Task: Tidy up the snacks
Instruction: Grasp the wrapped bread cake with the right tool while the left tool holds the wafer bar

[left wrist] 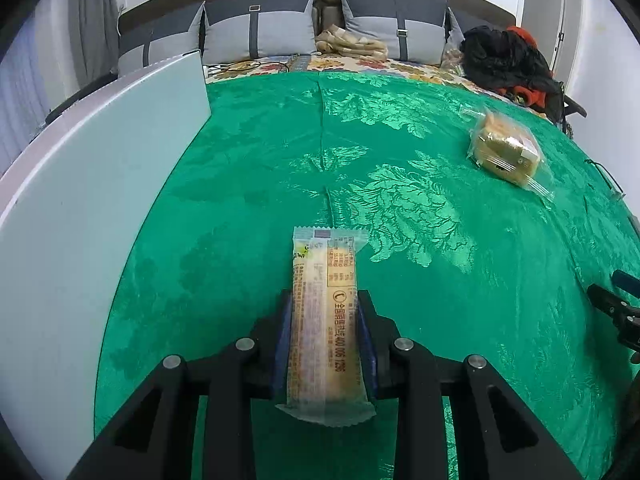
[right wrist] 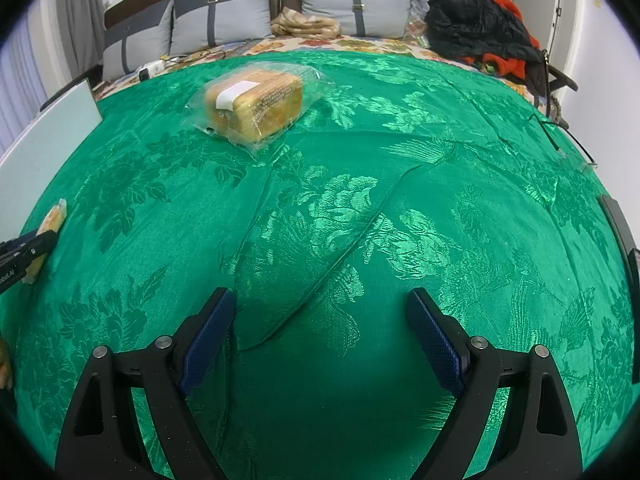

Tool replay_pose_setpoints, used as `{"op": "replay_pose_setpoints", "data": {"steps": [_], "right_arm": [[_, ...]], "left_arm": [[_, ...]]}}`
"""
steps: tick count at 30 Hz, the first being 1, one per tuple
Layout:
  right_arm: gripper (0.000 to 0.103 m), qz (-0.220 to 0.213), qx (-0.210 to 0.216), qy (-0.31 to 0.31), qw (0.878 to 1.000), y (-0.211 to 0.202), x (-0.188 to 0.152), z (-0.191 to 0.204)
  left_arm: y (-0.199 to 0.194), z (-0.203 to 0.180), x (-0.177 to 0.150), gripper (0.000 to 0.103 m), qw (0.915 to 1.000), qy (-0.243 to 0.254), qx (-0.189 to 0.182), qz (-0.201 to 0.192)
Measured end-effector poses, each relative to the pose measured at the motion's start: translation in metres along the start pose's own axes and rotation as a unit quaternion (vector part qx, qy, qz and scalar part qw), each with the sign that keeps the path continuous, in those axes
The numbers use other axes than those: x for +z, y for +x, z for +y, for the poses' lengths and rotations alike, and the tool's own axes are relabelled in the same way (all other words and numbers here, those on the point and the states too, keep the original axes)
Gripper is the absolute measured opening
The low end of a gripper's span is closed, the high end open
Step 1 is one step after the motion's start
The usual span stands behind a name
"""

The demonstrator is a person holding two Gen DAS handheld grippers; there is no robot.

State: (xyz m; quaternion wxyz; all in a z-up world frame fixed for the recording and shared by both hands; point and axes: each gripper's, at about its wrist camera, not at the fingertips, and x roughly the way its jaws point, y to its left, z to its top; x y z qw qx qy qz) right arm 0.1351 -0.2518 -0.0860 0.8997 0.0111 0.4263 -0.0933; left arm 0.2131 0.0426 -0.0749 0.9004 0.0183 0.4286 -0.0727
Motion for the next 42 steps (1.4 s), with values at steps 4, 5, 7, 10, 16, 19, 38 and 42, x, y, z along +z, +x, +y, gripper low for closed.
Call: {"op": "replay_pose_setpoints", "data": {"steps": [4, 5, 7, 10, 16, 19, 38, 42], "right_arm": [[0.090, 0.018, 0.006, 0.003, 1.000, 0.005, 0.011, 0.000], [0.089, 0.037, 0.018, 0.023, 0.999, 0.009, 0.027, -0.001], [0.089, 0.034, 0.046, 0.082, 0.995, 0.006, 0.061, -0.005], [0.089, 0.031, 0.057, 0.152, 0.986, 0.009, 0.128, 0.003], [0.089, 0.109, -0.060, 0.122, 0.985, 0.075, 0.195, 0.051], [0.089, 0.134, -0.095, 0.138, 0.977, 0.100, 0.194, 0.056], [0.074, 0.073, 0.111, 0.094, 0.987, -0.013, 0.038, 0.018], [0.074, 0.065, 0.155, 0.146, 0.975, -0.059, -0.032, -0.007]], "left_arm": [[0.000, -0.001, -0.001, 0.030, 1.0000, -0.003, -0.003, 0.000], [0.000, -0.002, 0.000, 0.030, 1.0000, -0.003, -0.002, 0.000], [-0.001, -0.003, -0.001, 0.030, 1.0000, -0.002, 0.000, 0.000], [-0.001, -0.003, -0.001, 0.030, 1.0000, -0.002, 0.000, 0.000], [-0.001, -0.004, 0.000, 0.030, 1.0000, -0.002, 0.000, 0.000], [-0.001, -0.003, -0.001, 0.030, 1.0000, -0.002, 0.000, 0.000], [-0.013, 0.004, -0.011, 0.029, 0.9994, -0.011, -0.030, 0.008], [-0.045, 0.012, -0.035, 0.029, 0.9946, -0.060, -0.081, 0.023]]}}
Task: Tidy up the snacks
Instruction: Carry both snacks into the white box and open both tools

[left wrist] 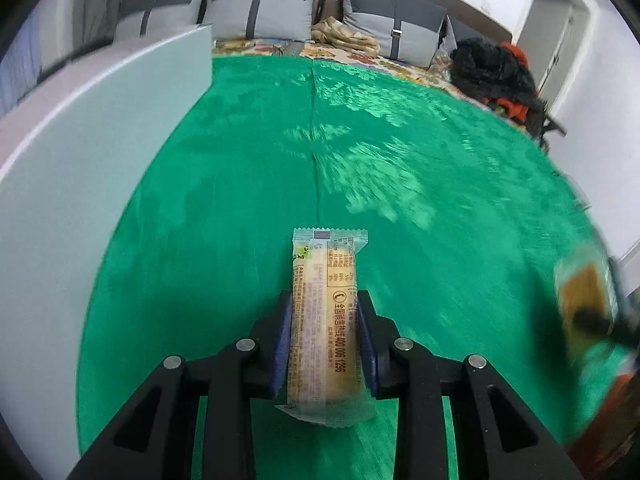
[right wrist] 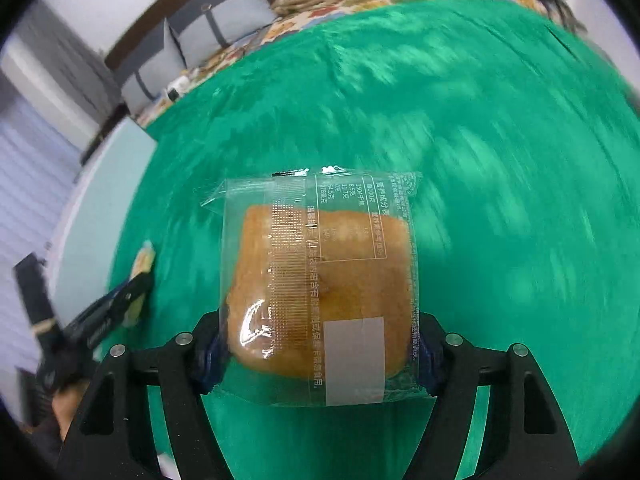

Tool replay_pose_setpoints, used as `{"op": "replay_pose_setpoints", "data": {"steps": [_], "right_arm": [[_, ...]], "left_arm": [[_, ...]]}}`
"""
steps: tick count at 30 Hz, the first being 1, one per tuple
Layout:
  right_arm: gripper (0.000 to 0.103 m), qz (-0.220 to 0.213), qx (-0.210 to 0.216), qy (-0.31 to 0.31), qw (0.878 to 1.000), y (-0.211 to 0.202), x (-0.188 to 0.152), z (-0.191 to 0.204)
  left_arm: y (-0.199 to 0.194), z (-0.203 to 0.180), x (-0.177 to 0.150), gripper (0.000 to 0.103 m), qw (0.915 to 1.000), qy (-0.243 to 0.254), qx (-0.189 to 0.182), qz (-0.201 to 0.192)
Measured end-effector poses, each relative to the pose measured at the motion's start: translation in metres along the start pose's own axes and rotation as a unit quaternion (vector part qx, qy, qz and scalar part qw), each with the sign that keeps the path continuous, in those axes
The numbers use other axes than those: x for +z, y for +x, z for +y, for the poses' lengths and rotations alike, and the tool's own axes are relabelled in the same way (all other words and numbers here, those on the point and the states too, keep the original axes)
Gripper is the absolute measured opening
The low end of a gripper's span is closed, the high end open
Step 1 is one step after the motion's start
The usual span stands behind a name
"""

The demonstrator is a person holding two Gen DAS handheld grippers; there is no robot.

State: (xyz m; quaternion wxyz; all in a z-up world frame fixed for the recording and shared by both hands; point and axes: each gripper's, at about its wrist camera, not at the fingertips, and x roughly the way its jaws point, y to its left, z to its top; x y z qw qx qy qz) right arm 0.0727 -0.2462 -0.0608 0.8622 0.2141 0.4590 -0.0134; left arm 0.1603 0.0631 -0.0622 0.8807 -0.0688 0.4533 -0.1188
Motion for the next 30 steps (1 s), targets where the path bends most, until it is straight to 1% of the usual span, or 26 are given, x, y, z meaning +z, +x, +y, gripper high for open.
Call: {"op": "replay_pose_setpoints", "data": {"steps": [1, 3, 5, 7, 8, 9, 11, 13, 14, 15, 17, 18, 20, 21, 22, 23, 24, 25, 26, 27, 28, 30], "right_arm": [[0.075, -0.009, 0.015, 0.015, 1.000, -0.014, -0.019, -0.007], [0.075, -0.027, 0.026, 0.028, 0.999, -0.034, -0.042, -0.013], [0.075, -0.031, 0.028, 0.025, 0.999, -0.046, -0.052, -0.011], [0.075, -0.042, 0.025, 0.001, 0.999, -0.056, -0.050, -0.001], [0.075, -0.056, 0.020, -0.022, 0.998, -0.063, -0.044, 0.012], [0.075, -0.064, 0.023, -0.035, 0.997, -0.067, -0.039, 0.023], [0.075, -0.076, 0.043, -0.067, 0.994, -0.075, -0.023, 0.060], [0.075, -0.078, 0.066, -0.104, 0.989, -0.077, -0.009, 0.098], [0.075, -0.077, 0.083, -0.128, 0.985, -0.076, 0.001, 0.126], [0.075, -0.077, 0.106, -0.155, 0.979, -0.075, 0.012, 0.161], [0.075, -0.082, 0.141, -0.198, 0.967, -0.072, 0.024, 0.219], [0.075, -0.079, 0.157, -0.223, 0.959, -0.068, 0.030, 0.255], [0.075, -0.068, 0.182, -0.256, 0.947, -0.057, 0.028, 0.309], [0.076, -0.061, 0.197, -0.276, 0.939, -0.046, 0.027, 0.343], [0.076, -0.055, 0.198, -0.294, 0.933, -0.035, 0.023, 0.369], [0.076, -0.051, 0.196, -0.305, 0.930, -0.027, 0.021, 0.385], [0.078, -0.042, 0.195, -0.317, 0.927, -0.011, 0.018, 0.408], [0.082, -0.028, 0.190, -0.325, 0.926, 0.002, 0.017, 0.423], [0.082, -0.015, 0.177, -0.331, 0.927, 0.016, 0.016, 0.437], [0.082, -0.010, 0.166, -0.334, 0.928, 0.027, 0.015, 0.449], [0.082, -0.016, 0.160, -0.339, 0.927, 0.033, 0.014, 0.458], [0.083, -0.018, 0.146, -0.349, 0.925, 0.037, 0.013, 0.466]], "left_arm": [[-0.012, 0.000, -0.007, 0.029, 0.9999, -0.009, -0.012, -0.002], [-0.034, -0.001, -0.018, 0.029, 0.9992, -0.024, -0.032, -0.006], [-0.055, 0.000, -0.022, 0.029, 0.9981, -0.036, -0.048, -0.013], [-0.084, 0.006, -0.016, 0.029, 0.9963, -0.050, -0.063, -0.031], [-0.101, 0.012, -0.012, 0.029, 0.9950, -0.057, -0.068, -0.046], [-0.115, 0.016, -0.007, 0.029, 0.9940, -0.063, -0.068, -0.058], [-0.146, 0.036, 0.005, 0.029, 0.9913, -0.079, -0.059, -0.087], [-0.177, 0.067, 0.021, 0.029, 0.9882, -0.092, -0.030, -0.118], [-0.187, 0.081, 0.027, 0.029, 0.9871, -0.097, -0.015, -0.127], [-0.198, 0.102, 0.033, 0.029, 0.9850, -0.104, 0.007, -0.137], [-0.212, 0.138, 0.040, 0.029, 0.9805, -0.116, 0.051, -0.150], [-0.217, 0.158, 0.042, 0.029, 0.9779, -0.125, 0.074, -0.150], [-0.222, 0.197, 0.042, 0.029, 0.9731, -0.146, 0.106, -0.143], [-0.221, 0.208, 0.041, 0.030, 0.9718, -0.151, 0.118, -0.137], [-0.219, 0.222, 0.040, 0.030, 0.9710, -0.155, 0.130, -0.127], [-0.215, 0.231, 0.039, 0.031, 0.9702, -0.158, 0.140, -0.118], [-0.211, 0.241, 0.039, 0.039, 0.9688, -0.162, 0.154, -0.108], [-0.207, 0.248, 0.038, 0.058, 0.9676, -0.165, 0.163, -0.099], [-0.204, 0.252, 0.037, 0.069, 0.9665, -0.168, 0.169, -0.094], [-0.204, 0.255, 0.034, 0.084, 0.9639, -0.172, 0.180, -0.095], [-0.206, 0.257, 0.030, 0.088, 0.9605, -0.173, 0.192, -0.103], [-0.206, 0.258, 0.026, 0.090, 0.9578, -0.167, 0.207, -0.109]]}}
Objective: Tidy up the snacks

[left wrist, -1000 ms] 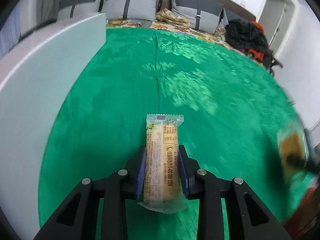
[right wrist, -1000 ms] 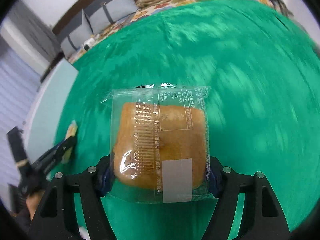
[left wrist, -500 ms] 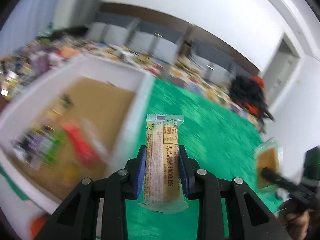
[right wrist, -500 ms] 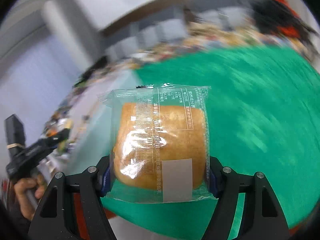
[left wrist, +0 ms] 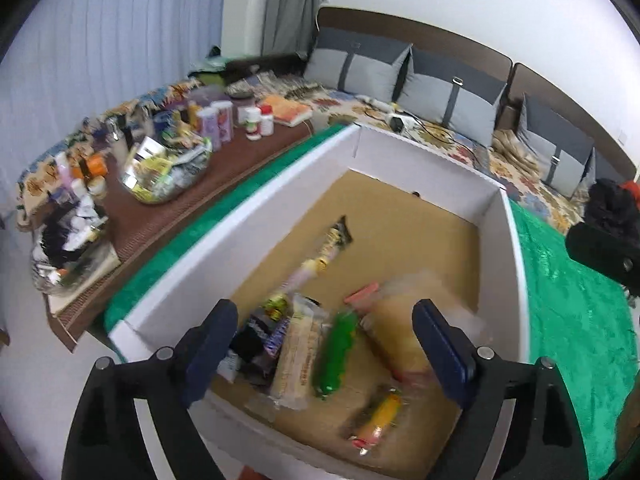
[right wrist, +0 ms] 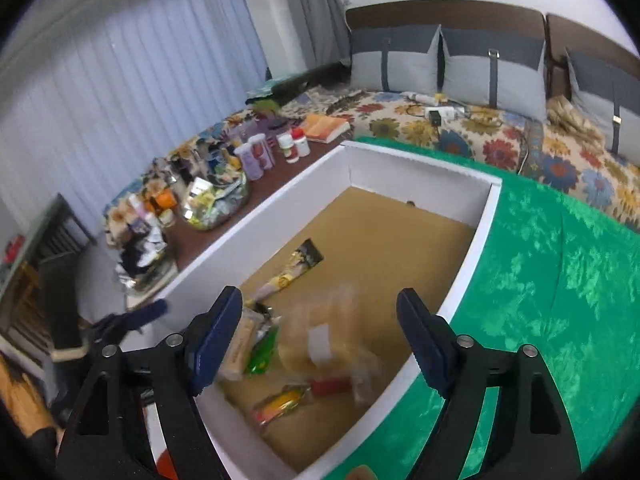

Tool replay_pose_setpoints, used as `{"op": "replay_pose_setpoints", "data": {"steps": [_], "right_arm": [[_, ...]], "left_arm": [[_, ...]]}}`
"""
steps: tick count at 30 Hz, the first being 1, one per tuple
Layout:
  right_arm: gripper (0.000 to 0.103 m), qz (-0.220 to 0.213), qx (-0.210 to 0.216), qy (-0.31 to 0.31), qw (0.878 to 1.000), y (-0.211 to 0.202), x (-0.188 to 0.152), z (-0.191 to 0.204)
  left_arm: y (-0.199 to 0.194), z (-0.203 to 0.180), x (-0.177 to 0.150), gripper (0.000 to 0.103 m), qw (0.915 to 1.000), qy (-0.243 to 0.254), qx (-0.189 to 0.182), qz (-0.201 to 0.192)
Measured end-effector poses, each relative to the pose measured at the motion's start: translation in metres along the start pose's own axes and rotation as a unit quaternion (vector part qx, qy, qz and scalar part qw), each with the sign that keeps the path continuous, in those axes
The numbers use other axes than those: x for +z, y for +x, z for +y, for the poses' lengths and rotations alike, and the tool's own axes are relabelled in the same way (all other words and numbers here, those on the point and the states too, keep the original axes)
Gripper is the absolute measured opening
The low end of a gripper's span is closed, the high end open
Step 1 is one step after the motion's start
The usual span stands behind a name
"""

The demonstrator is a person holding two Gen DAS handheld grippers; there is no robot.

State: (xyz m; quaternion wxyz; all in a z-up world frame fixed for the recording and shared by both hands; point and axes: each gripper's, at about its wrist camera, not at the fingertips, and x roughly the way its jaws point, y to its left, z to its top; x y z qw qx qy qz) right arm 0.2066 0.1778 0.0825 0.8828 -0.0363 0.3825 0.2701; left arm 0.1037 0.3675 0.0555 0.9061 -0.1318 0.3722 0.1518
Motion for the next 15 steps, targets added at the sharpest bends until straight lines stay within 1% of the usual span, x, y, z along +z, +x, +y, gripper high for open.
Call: {"op": "replay_pose_setpoints", "data": {"steps": [1, 3, 5, 7, 10, 15], "right_arm": [[0.083, 0.003, -0.001, -0.004, 1.000, -0.002, -0.001, 0.003], [0.083, 0.006, -0.003, -0.014, 1.000, -0.006, -0.003, 0.002], [0.083, 0.005, -0.020, -0.021, 1.000, -0.008, -0.006, 0.000], [0.083, 0.004, -0.025, -0.020, 0.999, -0.010, -0.010, -0.002], [0.083, 0.007, -0.035, -0.017, 0.999, -0.012, -0.019, -0.005], [0.083, 0.007, -0.053, -0.020, 0.998, -0.017, -0.032, -0.004]], "left_arm": [[0.000, 0.000, -0.001, 0.093, 0.9999, 0.006, 0.009, 0.000], [0.000, -0.004, -0.001, 0.095, 0.9990, 0.025, 0.035, -0.005], [-0.007, -0.012, -0.003, 0.095, 0.9957, 0.055, 0.073, -0.018], [-0.015, -0.018, -0.004, 0.099, 0.9933, 0.066, 0.091, -0.025], [-0.028, -0.019, -0.006, 0.103, 0.9933, 0.059, 0.093, -0.033], [-0.044, -0.019, -0.005, 0.103, 0.9937, 0.050, 0.091, -0.043]]}}
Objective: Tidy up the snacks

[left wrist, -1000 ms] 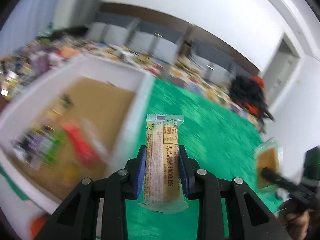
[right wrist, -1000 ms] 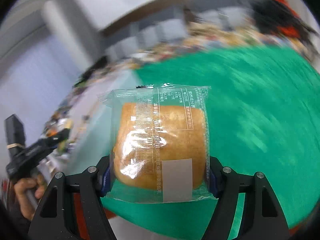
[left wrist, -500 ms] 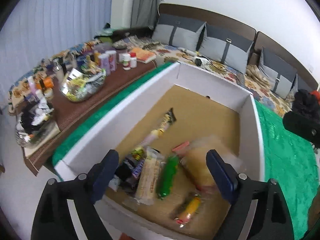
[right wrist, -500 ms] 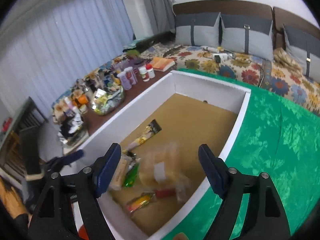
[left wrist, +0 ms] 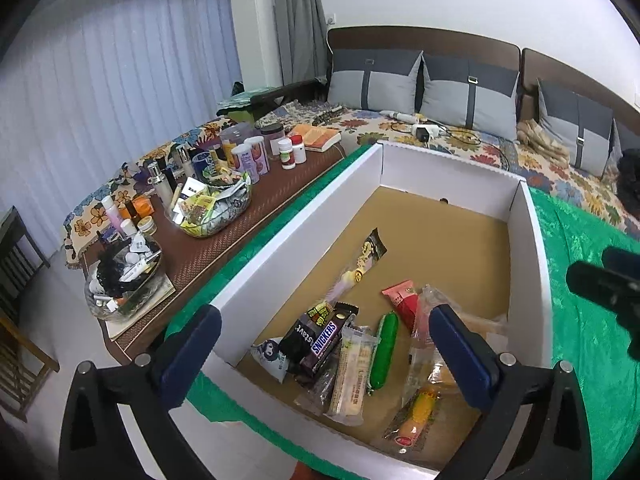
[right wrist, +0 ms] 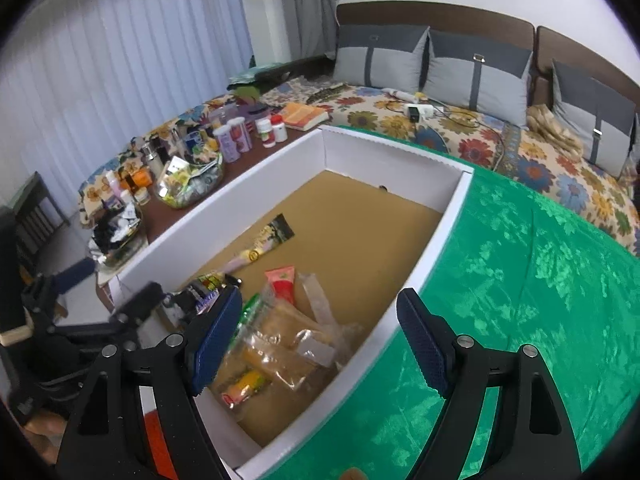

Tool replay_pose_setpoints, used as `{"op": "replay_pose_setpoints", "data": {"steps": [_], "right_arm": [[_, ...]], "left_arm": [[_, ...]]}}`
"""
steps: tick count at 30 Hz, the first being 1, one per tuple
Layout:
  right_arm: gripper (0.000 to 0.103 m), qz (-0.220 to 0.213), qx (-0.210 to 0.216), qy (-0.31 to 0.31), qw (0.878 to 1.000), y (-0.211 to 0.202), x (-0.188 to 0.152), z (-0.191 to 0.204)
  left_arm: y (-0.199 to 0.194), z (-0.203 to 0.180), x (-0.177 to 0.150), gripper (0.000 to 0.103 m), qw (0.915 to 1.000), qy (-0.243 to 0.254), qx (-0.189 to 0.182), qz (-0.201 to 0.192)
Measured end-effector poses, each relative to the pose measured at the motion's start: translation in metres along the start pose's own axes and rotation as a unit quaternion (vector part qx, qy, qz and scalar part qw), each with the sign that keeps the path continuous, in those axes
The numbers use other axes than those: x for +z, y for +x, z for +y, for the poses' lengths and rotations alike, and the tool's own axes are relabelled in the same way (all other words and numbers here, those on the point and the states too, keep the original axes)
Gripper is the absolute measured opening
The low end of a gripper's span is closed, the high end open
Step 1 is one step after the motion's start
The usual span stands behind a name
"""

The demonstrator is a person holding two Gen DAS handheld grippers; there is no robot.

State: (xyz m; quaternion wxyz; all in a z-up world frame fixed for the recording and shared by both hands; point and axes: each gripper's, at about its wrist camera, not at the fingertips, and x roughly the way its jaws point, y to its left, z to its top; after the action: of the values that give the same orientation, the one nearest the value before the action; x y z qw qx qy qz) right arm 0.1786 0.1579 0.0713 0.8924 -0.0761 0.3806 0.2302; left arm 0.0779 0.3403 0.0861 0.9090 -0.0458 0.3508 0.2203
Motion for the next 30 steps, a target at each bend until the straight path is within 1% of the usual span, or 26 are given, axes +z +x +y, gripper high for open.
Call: {"op": "replay_pose_setpoints", "data": {"steps": [4, 7, 9, 10, 11, 13, 16, 17, 19, 21, 26, 30], "right_arm": [[0.083, -0.025, -0.016, -0.003, 1.000, -0.012, -0.003, 0.001], [0.083, -0.073, -0.035, -0.003, 0.997, -0.030, -0.004, 0.003], [0.083, -0.109, -0.035, -0.001, 0.993, -0.044, -0.004, 0.003], [0.084, -0.114, -0.038, -0.002, 0.993, -0.046, -0.003, 0.004], [0.085, -0.110, -0.039, -0.005, 0.993, -0.044, -0.002, 0.005], [0.085, -0.074, -0.048, -0.021, 0.996, -0.033, -0.001, 0.008], [0.085, -0.056, -0.051, -0.032, 0.997, -0.027, -0.001, 0.012], [0.085, -0.049, -0.052, -0.033, 0.997, -0.025, 0.000, 0.014], [0.085, -0.034, -0.057, -0.032, 0.997, -0.020, 0.000, 0.015], [0.085, -0.018, -0.059, -0.037, 0.997, -0.014, 0.002, 0.018], [0.085, 0.005, -0.062, -0.044, 0.997, -0.003, 0.004, 0.023], [0.085, 0.013, -0.058, -0.039, 0.997, 0.002, 0.004, 0.021]], "left_arm": [[-0.012, 0.001, 0.005, 0.103, 0.9999, 0.002, -0.003, -0.011], [-0.019, 0.000, 0.008, 0.103, 0.9998, 0.006, -0.009, -0.018], [-0.023, 0.000, 0.008, 0.103, 0.9996, 0.008, -0.004, -0.027], [-0.026, -0.001, 0.009, 0.103, 0.9994, 0.010, 0.001, -0.032], [-0.027, -0.002, 0.008, 0.103, 0.9993, 0.011, 0.003, -0.036], [-0.029, -0.003, 0.008, 0.103, 0.9993, 0.012, -0.005, -0.034], [-0.023, -0.001, 0.009, 0.103, 0.9995, 0.004, -0.028, -0.014], [-0.021, 0.001, 0.009, 0.103, 0.9996, -0.003, -0.027, -0.004], [-0.018, 0.004, 0.009, 0.103, 0.9996, -0.007, -0.026, 0.002], [-0.015, 0.005, 0.009, 0.103, 0.9992, -0.004, -0.040, 0.006], [-0.009, -0.001, 0.009, 0.103, 0.9992, 0.013, -0.035, 0.011], [-0.006, -0.004, 0.010, 0.103, 0.9991, 0.012, -0.039, 0.013]]}}
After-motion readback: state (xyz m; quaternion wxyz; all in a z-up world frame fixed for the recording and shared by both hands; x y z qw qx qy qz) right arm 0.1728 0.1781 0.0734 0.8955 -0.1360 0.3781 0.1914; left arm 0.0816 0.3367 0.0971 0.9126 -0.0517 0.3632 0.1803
